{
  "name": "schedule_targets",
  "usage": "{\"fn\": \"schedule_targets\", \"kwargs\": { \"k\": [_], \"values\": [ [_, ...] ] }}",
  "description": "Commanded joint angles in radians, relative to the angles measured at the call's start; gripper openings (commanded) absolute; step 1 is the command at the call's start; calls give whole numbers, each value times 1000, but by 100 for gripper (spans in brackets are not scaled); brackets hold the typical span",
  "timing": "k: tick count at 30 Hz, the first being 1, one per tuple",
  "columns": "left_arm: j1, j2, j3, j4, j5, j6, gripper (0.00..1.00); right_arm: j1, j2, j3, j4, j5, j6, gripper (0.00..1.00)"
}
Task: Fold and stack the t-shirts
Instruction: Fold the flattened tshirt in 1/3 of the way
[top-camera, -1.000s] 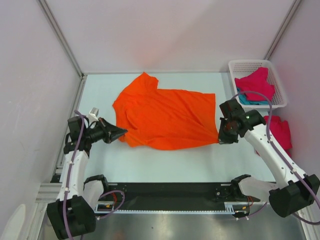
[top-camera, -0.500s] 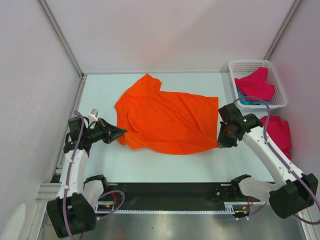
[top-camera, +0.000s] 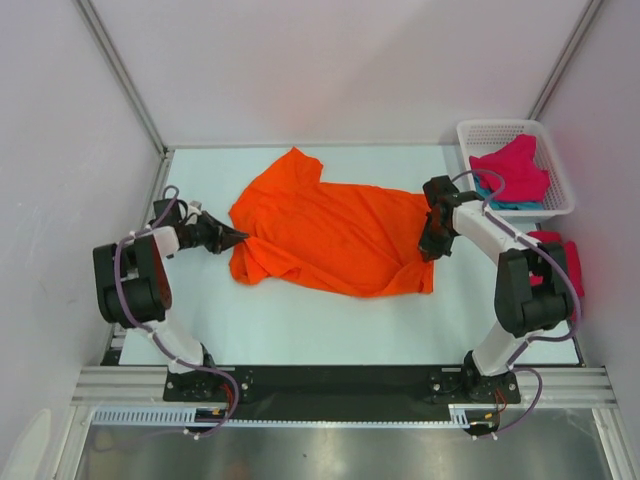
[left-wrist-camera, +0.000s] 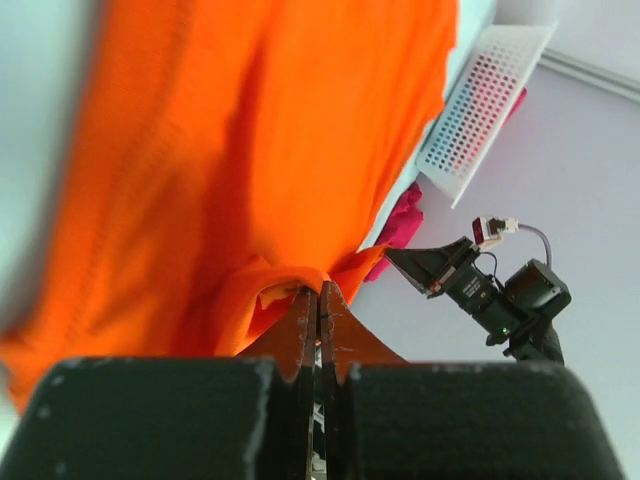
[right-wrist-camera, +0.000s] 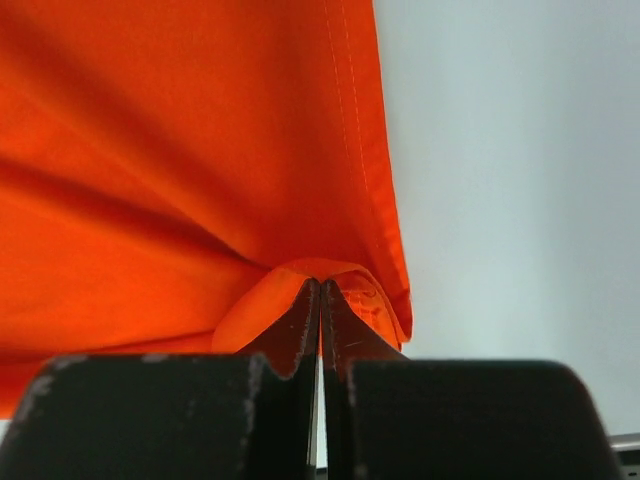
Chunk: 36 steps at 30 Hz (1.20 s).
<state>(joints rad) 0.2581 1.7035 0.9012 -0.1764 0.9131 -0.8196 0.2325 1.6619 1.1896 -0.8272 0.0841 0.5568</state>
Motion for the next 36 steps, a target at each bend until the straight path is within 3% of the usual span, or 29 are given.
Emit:
{"fn": "schedule_targets", "kwargs": {
  "k": [1, 13, 28, 31, 32, 34, 35, 36],
  "values": [
    [20, 103, 71, 46, -2, 23, 0, -38, 30, 65, 48, 46, -17, 0],
    [81, 131, 185, 25, -46, -13, 0, -196, 78, 129, 56, 98, -52, 0],
    [81, 173, 242, -14, -59, 4, 1, -173, 234, 289, 53, 80, -70, 0],
    [79, 185, 254, -14, -42, 7, 8, -179, 260, 338, 37, 66, -87, 10],
    [78, 183, 255, -17, -27, 10, 18, -176, 265, 350, 31, 59, -90, 19],
    [79, 173, 252, -21, -20, 23, 34, -174, 266, 366, 19, 55, -97, 26],
    [79, 148, 249, -34, -26, 31, 49, -174, 263, 370, 19, 54, -97, 27],
    [78, 137, 245, -47, -32, 42, 57, -173, 257, 370, 19, 52, -95, 29]
  ]
}}
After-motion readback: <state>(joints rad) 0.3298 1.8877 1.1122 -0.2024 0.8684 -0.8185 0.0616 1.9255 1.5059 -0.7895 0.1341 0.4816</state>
